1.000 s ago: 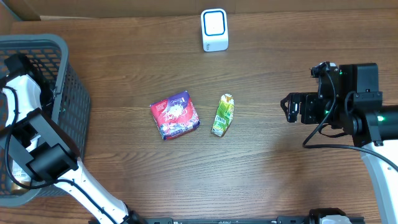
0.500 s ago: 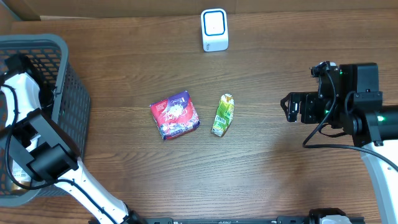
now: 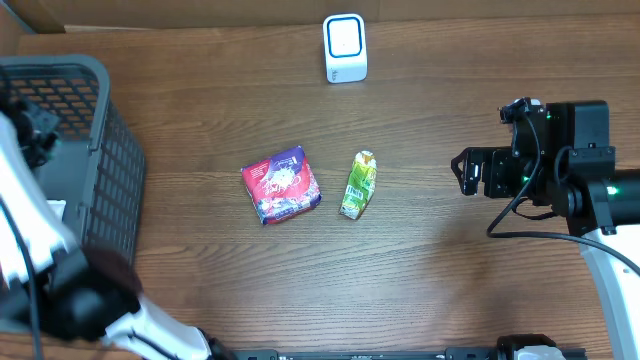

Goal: Scan the item barcode
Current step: 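Reach the left gripper into the basket and grasp the mint-green tissue pack, then place the mint-green tissue pack left of the snack pack, release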

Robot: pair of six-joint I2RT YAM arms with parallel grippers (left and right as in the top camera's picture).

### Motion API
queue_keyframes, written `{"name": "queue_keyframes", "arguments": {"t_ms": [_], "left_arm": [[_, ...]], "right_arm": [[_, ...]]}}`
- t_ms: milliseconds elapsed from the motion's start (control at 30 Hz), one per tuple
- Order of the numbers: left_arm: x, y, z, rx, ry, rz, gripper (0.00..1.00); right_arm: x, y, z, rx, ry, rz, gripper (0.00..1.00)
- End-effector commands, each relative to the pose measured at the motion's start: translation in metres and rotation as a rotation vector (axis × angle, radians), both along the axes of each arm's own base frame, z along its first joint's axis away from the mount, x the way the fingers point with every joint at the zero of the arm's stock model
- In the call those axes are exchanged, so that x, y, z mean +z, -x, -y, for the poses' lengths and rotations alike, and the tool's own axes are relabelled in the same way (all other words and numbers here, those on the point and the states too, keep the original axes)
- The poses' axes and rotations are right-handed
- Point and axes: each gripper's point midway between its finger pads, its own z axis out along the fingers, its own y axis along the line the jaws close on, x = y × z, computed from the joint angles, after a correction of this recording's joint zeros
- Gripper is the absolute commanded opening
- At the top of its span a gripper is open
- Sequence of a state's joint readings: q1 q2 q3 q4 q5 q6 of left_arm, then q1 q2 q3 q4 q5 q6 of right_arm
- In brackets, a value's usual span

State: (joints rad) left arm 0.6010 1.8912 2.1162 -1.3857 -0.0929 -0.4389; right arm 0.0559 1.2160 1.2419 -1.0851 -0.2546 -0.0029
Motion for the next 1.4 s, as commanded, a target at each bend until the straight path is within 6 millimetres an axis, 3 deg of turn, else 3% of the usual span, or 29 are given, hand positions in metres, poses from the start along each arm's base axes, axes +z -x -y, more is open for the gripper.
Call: {"name": "queue_keyframes", "arguments": {"t_ms": [0,133,267,400,533,567,600,633,767,933,1167,1300,1367], "left_arm": [[0.09,0.021,0.051,-0.152,-0.101,0.181,0.04],[0.132,0.039,0.115,-0.33,-0.149,0.262,0.04],[0.143,0.039,0.192,-0.629,-0.123,0.305,0.04],[0.118,0.036,0.259,-0.899,-0.069,0.223,0.04],[0.063,0.03,0.296,-1.029,-0.021,0.058,0.04],[0.037,0.026,0.298,-1.029,-0.029,-0.024,0.04],[0.031,0.025,0.298,-1.023,-0.032,-0.04,0.04],[-0.005,0.02,0.291,-0.957,-0.061,-0.142,0.04],[-0.069,0.013,0.276,-0.867,-0.084,-0.282,0.04],[-0.136,0.017,0.265,-0.793,-0.054,-0.414,0.04],[-0.188,0.041,0.239,-0.658,-0.122,-0.601,0.04],[-0.215,0.053,0.245,-0.664,-0.07,-0.644,0.04],[-0.228,0.052,0.257,-0.733,-0.017,-0.625,0.04]], "right_arm": [[0.009,-0.004,-0.001,0.001,0.002,0.029,1.0],[0.009,-0.004,-0.001,0.001,0.002,0.029,1.0],[0.01,-0.005,-0.001,0.001,0.002,0.037,1.0],[0.011,-0.007,-0.001,0.001,0.001,0.047,1.0],[0.012,-0.008,-0.001,0.001,0.001,0.052,1.0],[0.012,-0.008,-0.001,0.001,0.001,0.051,1.0],[0.012,-0.008,-0.001,0.001,0.001,0.051,1.0],[0.012,-0.008,-0.001,0.001,0.001,0.05,1.0],[0.012,-0.008,-0.001,0.001,0.001,0.05,1.0],[0.012,-0.008,-0.001,0.001,0.001,0.05,1.0],[0.012,-0.008,-0.001,0.001,0.001,0.05,1.0],[0.012,-0.008,-0.001,0.001,0.001,0.05,1.0],[0.012,-0.008,-0.001,0.0,0.001,0.05,1.0]]}}
